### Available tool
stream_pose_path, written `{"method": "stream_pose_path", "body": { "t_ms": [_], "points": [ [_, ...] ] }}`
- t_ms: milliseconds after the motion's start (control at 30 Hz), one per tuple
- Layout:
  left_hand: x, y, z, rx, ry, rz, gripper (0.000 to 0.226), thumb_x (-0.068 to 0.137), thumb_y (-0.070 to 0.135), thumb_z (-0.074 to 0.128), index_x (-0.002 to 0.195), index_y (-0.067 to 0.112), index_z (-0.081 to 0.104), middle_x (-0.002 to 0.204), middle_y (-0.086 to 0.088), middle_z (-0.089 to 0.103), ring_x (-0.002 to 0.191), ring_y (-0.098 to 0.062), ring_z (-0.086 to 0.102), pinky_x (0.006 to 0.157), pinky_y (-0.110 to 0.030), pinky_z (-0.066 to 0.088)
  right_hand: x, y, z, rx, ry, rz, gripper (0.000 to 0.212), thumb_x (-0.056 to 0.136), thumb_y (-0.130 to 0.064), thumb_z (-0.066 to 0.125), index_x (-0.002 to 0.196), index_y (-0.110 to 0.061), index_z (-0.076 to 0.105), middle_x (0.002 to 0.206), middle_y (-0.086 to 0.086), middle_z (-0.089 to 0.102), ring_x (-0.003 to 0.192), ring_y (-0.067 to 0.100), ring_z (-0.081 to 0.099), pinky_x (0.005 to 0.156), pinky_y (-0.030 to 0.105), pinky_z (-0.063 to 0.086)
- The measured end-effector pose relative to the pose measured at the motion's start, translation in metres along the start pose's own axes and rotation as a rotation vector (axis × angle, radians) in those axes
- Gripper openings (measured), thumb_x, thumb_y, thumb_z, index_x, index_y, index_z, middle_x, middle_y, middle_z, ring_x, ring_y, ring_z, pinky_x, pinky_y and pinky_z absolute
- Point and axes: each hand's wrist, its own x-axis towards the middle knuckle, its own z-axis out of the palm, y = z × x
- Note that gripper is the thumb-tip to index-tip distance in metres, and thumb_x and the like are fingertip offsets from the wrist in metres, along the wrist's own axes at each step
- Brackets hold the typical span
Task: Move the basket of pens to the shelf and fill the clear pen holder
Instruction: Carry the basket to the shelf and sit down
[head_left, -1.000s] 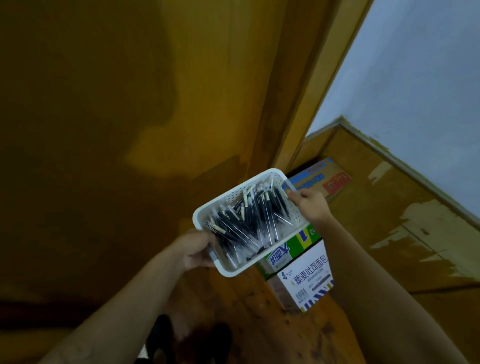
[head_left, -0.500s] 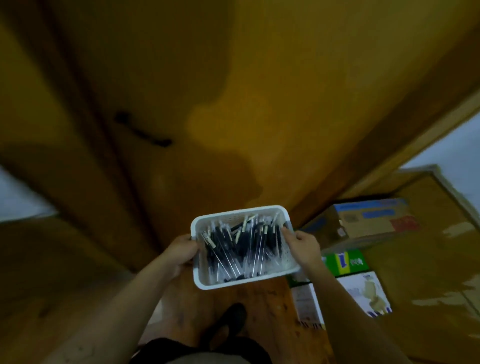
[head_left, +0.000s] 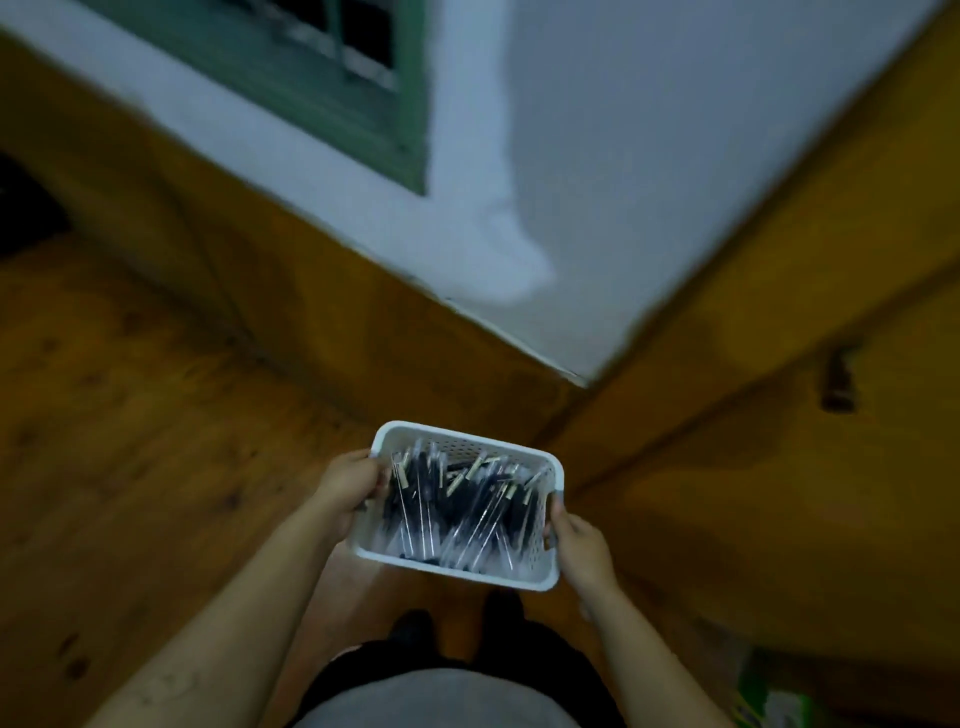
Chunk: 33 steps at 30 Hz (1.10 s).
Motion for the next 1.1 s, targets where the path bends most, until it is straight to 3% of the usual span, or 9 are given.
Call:
{"method": "stream_pose_path", "body": {
  "t_ms": [167,300,400,567,700,833,933,1033,1100],
  "points": [
    [0.018,-0.018,-0.095,-0.321,0.159,-0.048,0.023,0.091,-0.003,0.043,0.088,0.006,0.064,0.064,-0.005,0.052,0.051,-0.015,0.04,0.044,-0.024,0.032,0.023,-0.079,0.079,-0.196,-0.134,-0.171,0.044,0.101,-0.04,0.041,0.09,-0.006,0.066,0.095,0.015,0.068,0.087,0.029,0.064,0.075,0.041,0.05],
    [0.032,-0.029,-0.167,-0.561,0.29,-0.068,0.02,0.089,-0.006,0.045,0.089,0.003,0.062,0.066,-0.006,0.053,0.047,-0.011,0.04,0.037,-0.02,0.033,0.041,-0.147,0.156,-0.293,-0.25,-0.285,0.033,0.102,-0.035,0.041,0.096,-0.015,0.066,0.095,0.004,0.067,0.086,0.018,0.061,0.072,0.031,0.046],
    [0.049,-0.03,-0.223,-0.702,0.432,-0.098,0.02,0.092,-0.003,0.047,0.104,0.001,0.063,0.076,-0.009,0.063,0.049,-0.011,0.049,0.042,-0.022,0.038,0.055,-0.2,0.22,-0.35,-0.355,-0.326,0.03,0.102,-0.031,0.042,0.094,-0.016,0.067,0.09,-0.001,0.065,0.081,0.012,0.058,0.071,0.03,0.046],
    [0.071,-0.006,-0.313,-0.849,0.637,-0.113,0.025,0.092,-0.003,0.049,0.114,-0.005,0.06,0.081,-0.013,0.064,0.058,-0.014,0.056,0.049,-0.024,0.041,0.074,-0.299,0.333,-0.426,-0.534,-0.406,0.03,0.097,-0.028,0.051,0.075,-0.015,0.068,0.075,0.004,0.064,0.075,0.022,0.056,0.066,0.034,0.041],
    [0.069,0.011,-0.377,-1.023,0.764,-0.112,0.026,0.093,0.0,0.047,0.115,-0.005,0.06,0.088,-0.014,0.069,0.065,-0.014,0.062,0.047,-0.021,0.048,0.069,-0.373,0.415,-0.466,-0.674,-0.47,0.026,0.096,-0.025,0.053,0.083,-0.015,0.073,0.086,0.008,0.072,0.081,0.025,0.064,0.069,0.036,0.046],
    [0.063,0.015,-0.427,-1.192,0.88,-0.063,0.028,0.096,0.004,0.043,0.118,-0.002,0.058,0.097,-0.013,0.07,0.077,-0.015,0.064,0.064,-0.026,0.049,0.052,-0.434,0.493,-0.533,-0.792,-0.515,0.021,0.093,-0.026,0.058,0.085,-0.017,0.076,0.087,0.001,0.073,0.083,0.018,0.064,0.072,0.033,0.048],
    [0.062,0.013,-0.459,-1.306,0.971,-0.067,0.026,0.096,0.005,0.045,0.117,0.001,0.059,0.1,-0.012,0.069,0.083,-0.016,0.065,0.073,-0.029,0.049,0.031,-0.466,0.549,-0.6,-0.884,-0.55,0.027,0.092,-0.025,0.059,0.072,-0.011,0.071,0.07,-0.002,0.068,0.068,0.014,0.058,0.065,0.03,0.043],
    [0.065,0.001,-0.492,-1.398,1.033,-0.07,0.024,0.095,0.007,0.048,0.115,0.004,0.06,0.092,-0.008,0.068,0.078,-0.013,0.063,0.067,-0.026,0.048,0.005,-0.489,0.605,-0.673,-0.952,-0.625,0.036,0.093,-0.021,0.057,0.057,-0.017,0.061,0.051,-0.01,0.053,0.058,0.011,0.047,0.059,0.028,0.037],
    [0.069,-0.009,-0.516,-1.44,1.057,-0.051,0.027,0.093,0.007,0.049,0.117,0.004,0.06,0.088,-0.006,0.065,0.077,-0.013,0.059,0.065,-0.027,0.045,-0.011,-0.503,0.645,-0.692,-1.001,-0.641,0.027,0.094,-0.017,0.055,0.071,-0.015,0.07,0.06,-0.008,0.058,0.06,0.007,0.05,0.057,0.022,0.04]
  ]
}}
